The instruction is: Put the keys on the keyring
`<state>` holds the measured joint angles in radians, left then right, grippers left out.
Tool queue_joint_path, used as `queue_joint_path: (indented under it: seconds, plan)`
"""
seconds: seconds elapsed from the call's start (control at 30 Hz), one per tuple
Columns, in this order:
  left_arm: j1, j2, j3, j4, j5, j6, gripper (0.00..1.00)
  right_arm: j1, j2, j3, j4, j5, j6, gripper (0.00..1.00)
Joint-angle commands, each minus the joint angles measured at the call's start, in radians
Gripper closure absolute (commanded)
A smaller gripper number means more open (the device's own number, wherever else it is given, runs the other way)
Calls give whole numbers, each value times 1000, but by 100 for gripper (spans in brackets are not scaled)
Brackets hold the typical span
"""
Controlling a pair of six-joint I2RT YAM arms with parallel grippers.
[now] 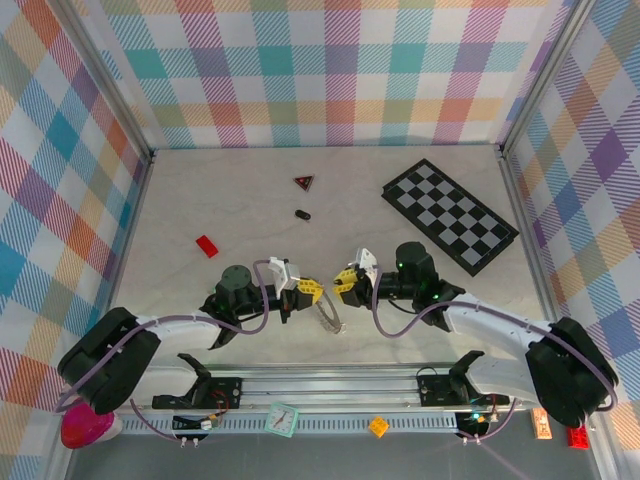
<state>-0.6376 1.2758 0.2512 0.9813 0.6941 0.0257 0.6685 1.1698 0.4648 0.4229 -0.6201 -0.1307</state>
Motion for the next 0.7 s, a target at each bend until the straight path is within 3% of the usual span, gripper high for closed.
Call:
queue_joint_path:
  seconds: [0.0, 0.67]
  plan:
    - [7, 14, -7, 116, 35, -19, 100, 0, 28, 17, 83, -83, 25, 74]
    - [7, 61, -3, 187, 66, -49, 100, 3, 145, 46, 195, -142, 93, 82]
